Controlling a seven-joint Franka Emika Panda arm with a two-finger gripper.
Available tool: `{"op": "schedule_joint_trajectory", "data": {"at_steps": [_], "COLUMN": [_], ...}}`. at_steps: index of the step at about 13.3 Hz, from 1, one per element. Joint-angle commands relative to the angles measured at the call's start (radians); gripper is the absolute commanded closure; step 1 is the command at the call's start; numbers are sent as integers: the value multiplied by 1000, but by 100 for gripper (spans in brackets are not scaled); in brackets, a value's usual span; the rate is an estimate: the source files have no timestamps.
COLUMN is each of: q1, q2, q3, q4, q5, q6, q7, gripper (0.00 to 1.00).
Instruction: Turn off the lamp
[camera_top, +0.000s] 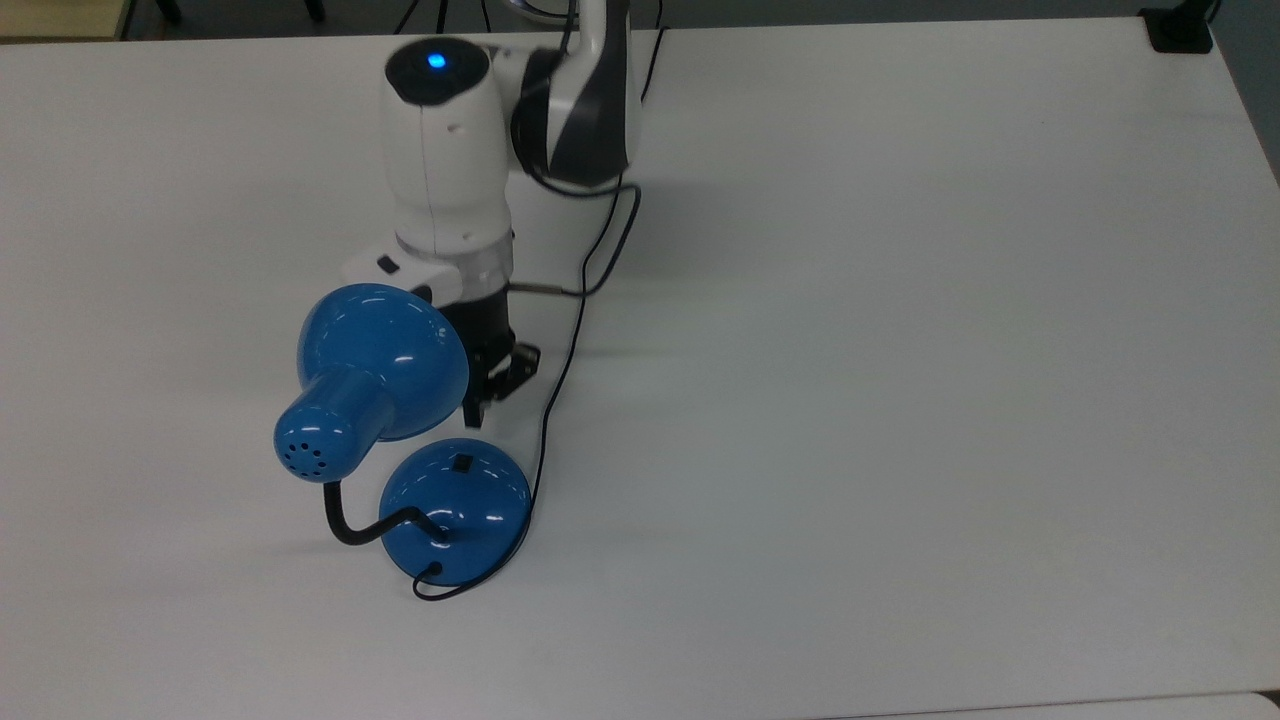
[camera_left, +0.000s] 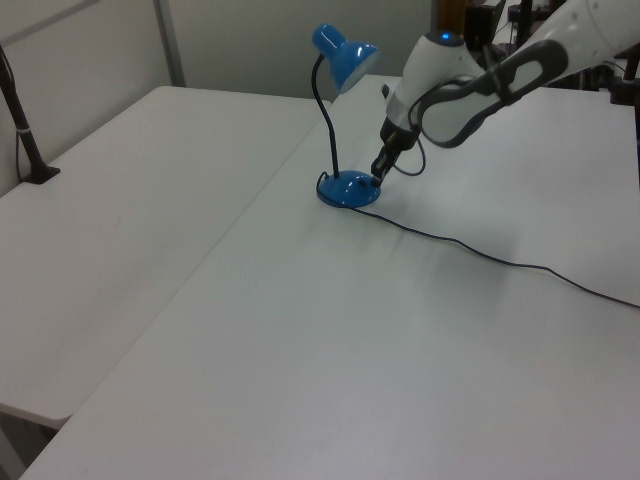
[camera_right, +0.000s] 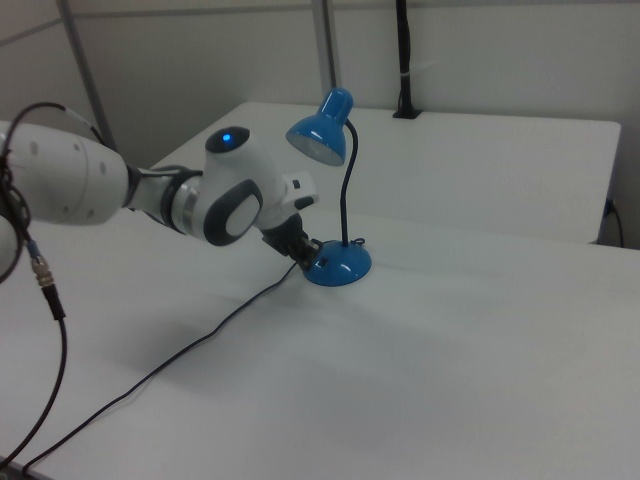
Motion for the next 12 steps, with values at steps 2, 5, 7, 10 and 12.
{"op": "schedule_joint_trajectory", "data": {"at_steps": [2,5,7,10,12], "q1": [0,-12,-4,-15,-14], "q2": [-305,-431,-487,-545,-545], "q3": [-8,-10,-4,2,4], "q4": [-102,-98,-96,-70,-46], "q5": [6,-41,-128,-150,-207], "q6": [-372,-572,-677,-813,-857], "q7": [-13,43,97,52,53], "gripper": [98,84,52,0,0]}}
